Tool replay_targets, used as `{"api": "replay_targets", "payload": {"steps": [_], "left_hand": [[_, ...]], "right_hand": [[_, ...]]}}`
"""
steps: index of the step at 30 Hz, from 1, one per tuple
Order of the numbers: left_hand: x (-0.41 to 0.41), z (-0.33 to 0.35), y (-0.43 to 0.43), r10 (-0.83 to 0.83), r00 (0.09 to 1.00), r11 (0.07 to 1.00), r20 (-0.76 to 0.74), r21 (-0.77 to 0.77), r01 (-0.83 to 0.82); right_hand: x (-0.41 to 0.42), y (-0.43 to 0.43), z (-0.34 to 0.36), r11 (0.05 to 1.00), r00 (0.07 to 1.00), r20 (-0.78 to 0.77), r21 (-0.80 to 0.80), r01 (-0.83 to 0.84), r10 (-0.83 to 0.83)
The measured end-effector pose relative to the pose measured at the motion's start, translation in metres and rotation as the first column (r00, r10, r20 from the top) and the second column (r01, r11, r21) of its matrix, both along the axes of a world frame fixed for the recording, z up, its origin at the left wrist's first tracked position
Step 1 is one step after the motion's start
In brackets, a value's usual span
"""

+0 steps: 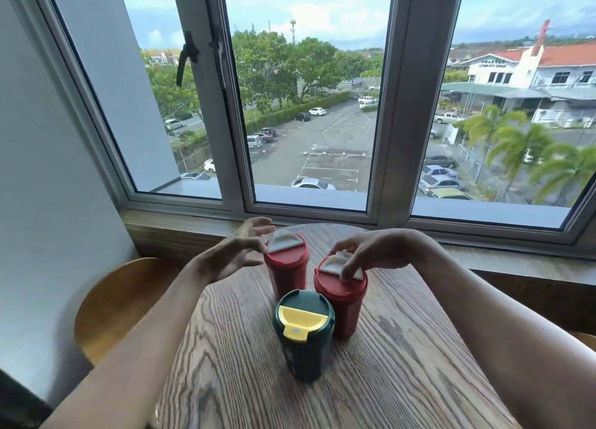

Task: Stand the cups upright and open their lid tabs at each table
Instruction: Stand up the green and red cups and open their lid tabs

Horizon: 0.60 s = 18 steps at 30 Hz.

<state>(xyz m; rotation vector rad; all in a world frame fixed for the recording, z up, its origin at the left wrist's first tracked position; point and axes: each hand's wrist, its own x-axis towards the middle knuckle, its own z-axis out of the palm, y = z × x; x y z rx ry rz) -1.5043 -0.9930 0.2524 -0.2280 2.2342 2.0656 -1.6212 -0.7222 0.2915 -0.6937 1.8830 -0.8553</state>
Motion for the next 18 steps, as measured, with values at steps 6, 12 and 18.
{"api": "replay_targets", "payload": {"steps": [6,12,18], "left_hand": [[-0.026,0.037,0.021,-0.004,0.986,0.826,0.168,-0.555,0.098],[-0.034,0.051,0.033,-0.066,0.968,0.706,0.241,-0.674,0.216],[-0.028,0.057,0.041,-0.175,0.951,0.634,0.255,-0.710,0.308]], "right_hand": [[0.007,0.007,-0.001,1.000,0.998,-0.068,0.020,0.017,-0.016],[0.012,0.013,-0.005,0.999,0.985,-0.167,0.004,0.044,-0.043],[0.015,0.016,-0.007,0.998,0.982,-0.180,-0.023,0.063,-0.066]]}}
